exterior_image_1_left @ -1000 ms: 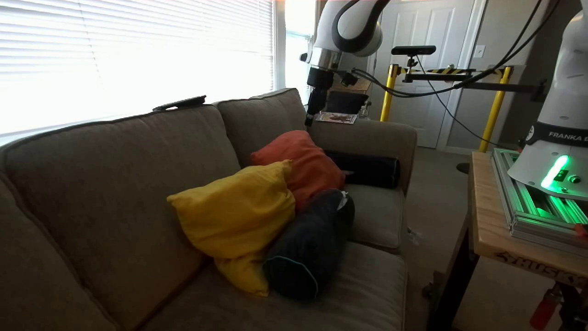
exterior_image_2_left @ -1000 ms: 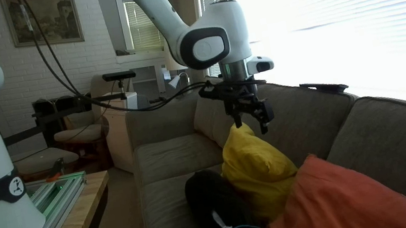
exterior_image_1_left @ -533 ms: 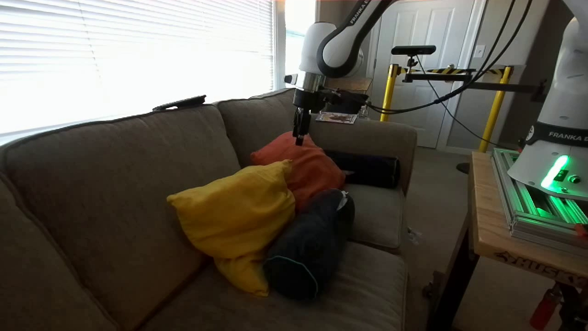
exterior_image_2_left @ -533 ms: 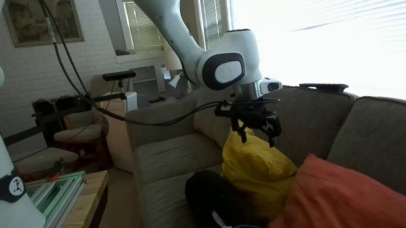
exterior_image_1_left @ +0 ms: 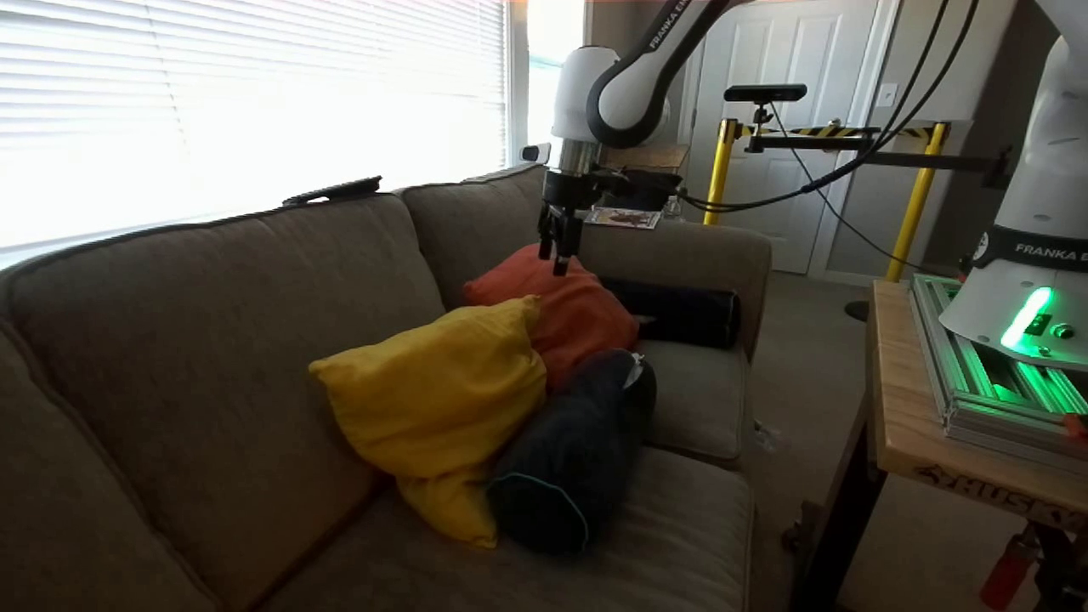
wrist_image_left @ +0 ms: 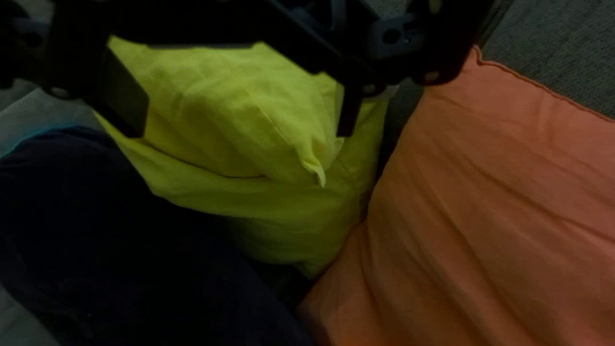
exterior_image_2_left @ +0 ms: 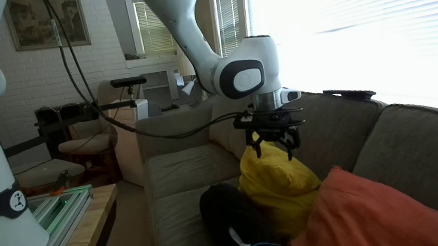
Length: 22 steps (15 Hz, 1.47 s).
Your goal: Move the yellow pillow to the right, then the orange pillow to the left
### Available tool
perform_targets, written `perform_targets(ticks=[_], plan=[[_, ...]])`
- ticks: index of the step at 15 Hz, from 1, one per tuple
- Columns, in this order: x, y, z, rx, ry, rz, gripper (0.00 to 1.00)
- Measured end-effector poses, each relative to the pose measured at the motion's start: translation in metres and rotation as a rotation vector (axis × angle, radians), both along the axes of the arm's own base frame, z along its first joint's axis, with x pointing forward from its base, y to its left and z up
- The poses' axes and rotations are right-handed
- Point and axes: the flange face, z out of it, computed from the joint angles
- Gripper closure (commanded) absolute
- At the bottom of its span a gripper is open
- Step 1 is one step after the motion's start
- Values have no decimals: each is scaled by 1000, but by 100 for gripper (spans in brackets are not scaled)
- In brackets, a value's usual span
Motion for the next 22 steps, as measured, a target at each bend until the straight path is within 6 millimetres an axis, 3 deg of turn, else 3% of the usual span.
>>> perform_targets(ticks=[7, 12, 13, 15, 18, 22], plan=[[18, -12, -30, -19, -52, 293, 0], [23, 0, -63, 32, -63, 354, 0], [23, 5, -70, 43, -58, 361, 25], [23, 14, -83, 63, -48, 374, 34], [22, 22, -99, 81, -35, 382, 56], [25, 21, -106, 82, -36, 377, 84]])
